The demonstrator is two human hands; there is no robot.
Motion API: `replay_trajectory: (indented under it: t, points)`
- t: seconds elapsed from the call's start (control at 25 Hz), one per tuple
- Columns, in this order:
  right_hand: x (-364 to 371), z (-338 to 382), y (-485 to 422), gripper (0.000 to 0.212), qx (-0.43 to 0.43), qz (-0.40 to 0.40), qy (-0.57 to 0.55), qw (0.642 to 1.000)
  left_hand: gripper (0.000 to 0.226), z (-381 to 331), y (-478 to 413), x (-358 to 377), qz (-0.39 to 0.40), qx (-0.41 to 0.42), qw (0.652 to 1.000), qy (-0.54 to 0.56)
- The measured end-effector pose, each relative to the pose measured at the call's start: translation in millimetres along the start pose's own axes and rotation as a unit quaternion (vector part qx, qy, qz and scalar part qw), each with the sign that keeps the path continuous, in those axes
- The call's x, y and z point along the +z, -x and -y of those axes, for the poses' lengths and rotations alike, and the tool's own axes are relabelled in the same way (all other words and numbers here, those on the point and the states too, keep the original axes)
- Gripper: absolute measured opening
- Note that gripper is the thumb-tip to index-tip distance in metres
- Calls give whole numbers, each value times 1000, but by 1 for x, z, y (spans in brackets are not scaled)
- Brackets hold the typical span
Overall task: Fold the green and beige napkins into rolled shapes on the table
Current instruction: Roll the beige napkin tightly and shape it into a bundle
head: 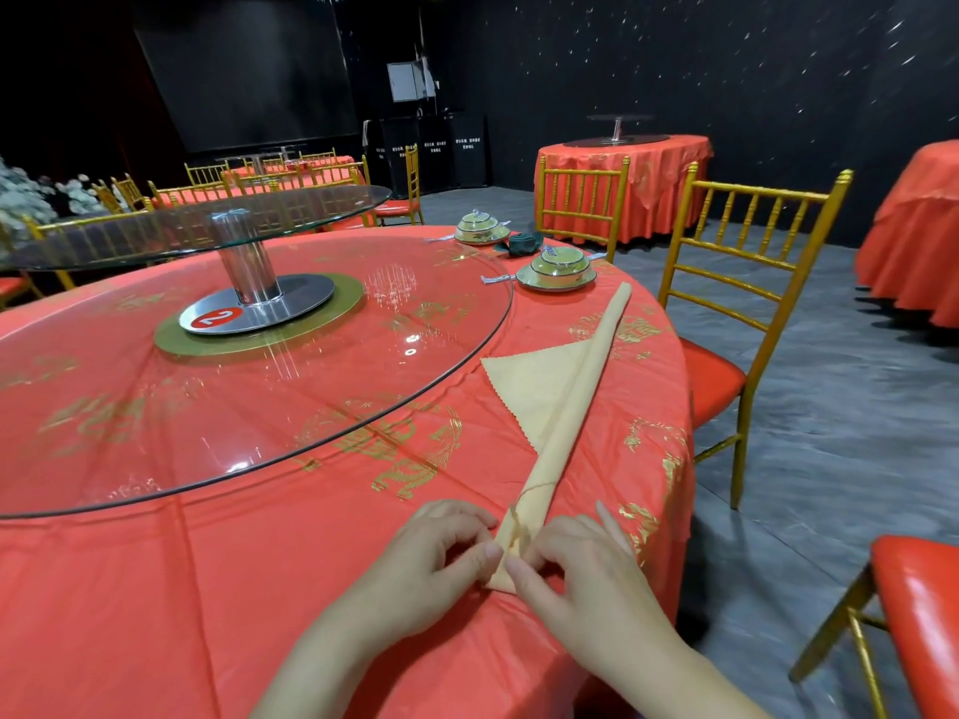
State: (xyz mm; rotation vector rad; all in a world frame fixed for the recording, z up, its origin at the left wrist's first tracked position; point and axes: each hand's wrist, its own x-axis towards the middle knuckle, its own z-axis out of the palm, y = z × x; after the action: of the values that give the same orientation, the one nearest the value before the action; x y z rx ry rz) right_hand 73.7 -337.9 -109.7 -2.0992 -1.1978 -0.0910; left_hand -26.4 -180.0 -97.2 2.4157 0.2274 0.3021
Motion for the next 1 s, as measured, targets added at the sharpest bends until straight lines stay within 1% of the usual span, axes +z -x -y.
replay_trajectory:
  t: [0.04,0.12,0.28,0.36,0.4,0.48,0.56,0.64,0.72,0.84,0.92,1.0]
  points:
    - [-1,0,-2,35,15,23,-5,1000,26,0,0,-1,-4,-6,1000,14]
    - [-3,0,-4,31,18,36,-19,999,21,0,0,-1,-9,-12,1000,18]
    - [-1,-2,-4,21,-8,15,-55,998,23,-1,-2,5,-37,-3,999,-25]
    - [0,-4,-3,23,-21,9,-60,998,21,-4,-3,7,-65,5,997,-36]
    - [-1,-5,-2,25,-24,12,-56,998,21,-5,-3,8,-72,3,997,-29]
    - [-2,-6,2,31,-27,13,-50,998,23,-8,-3,9,-72,-8,997,22]
    - [-5,-6,4,40,-13,0,-54,998,25,-9,-4,8,-81,-10,994,66]
    - [-9,-6,3,47,10,-2,-46,999,17,-12,-5,6,-106,-6,991,78]
    - [-11,-5,0,43,14,16,-24,999,12,-16,-5,4,-109,-13,988,111]
    - [-9,-2,0,30,13,2,-19,1000,20,-18,-3,6,-73,-47,985,147]
    - [-5,-1,2,25,-18,-27,5,999,22,-16,-3,8,-80,-46,989,118]
    - [-2,-2,3,29,-47,-28,32,998,19,-12,-4,9,-93,-29,994,41]
